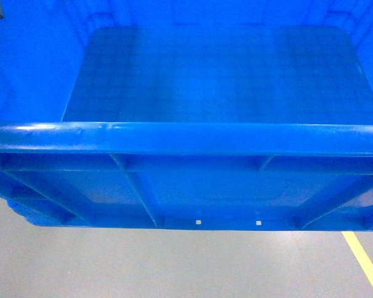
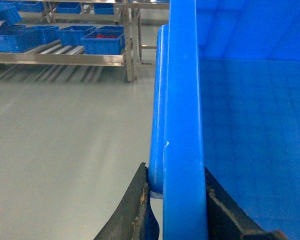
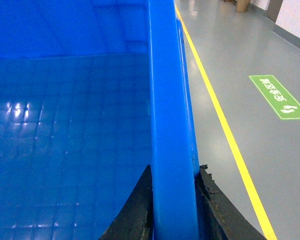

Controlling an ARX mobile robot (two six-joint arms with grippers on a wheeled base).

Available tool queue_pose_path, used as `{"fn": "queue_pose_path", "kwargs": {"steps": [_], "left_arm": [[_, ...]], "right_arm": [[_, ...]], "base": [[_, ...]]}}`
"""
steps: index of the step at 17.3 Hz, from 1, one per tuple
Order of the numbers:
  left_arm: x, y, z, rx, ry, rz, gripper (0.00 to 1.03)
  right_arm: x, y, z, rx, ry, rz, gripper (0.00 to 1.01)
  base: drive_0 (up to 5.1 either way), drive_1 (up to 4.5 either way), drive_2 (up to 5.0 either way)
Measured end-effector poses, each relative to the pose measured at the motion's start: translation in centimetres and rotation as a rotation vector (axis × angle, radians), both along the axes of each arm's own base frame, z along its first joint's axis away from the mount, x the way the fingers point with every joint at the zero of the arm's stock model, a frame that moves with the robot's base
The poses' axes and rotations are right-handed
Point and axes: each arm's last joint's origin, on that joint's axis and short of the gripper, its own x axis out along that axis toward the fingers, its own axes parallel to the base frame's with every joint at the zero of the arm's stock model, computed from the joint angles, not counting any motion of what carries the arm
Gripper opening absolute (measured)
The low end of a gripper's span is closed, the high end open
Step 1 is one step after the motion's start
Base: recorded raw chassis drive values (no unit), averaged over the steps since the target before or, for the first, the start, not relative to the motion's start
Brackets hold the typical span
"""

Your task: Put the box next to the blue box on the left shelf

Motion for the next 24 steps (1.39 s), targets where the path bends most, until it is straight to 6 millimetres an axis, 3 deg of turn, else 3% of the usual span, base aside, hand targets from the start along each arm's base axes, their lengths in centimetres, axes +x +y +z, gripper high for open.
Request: {"fn": "queue_pose_path", "kwargs": {"steps": [24], "left_arm": [[-0.01, 0.0, -0.02, -0.001, 0.0, 0.0, 0.18]], "right_arm": [[0.0, -0.01, 0.02, 0.0, -0.002, 0.0, 0.16]], "base": [[0.1, 4.22, -4.1]]}}
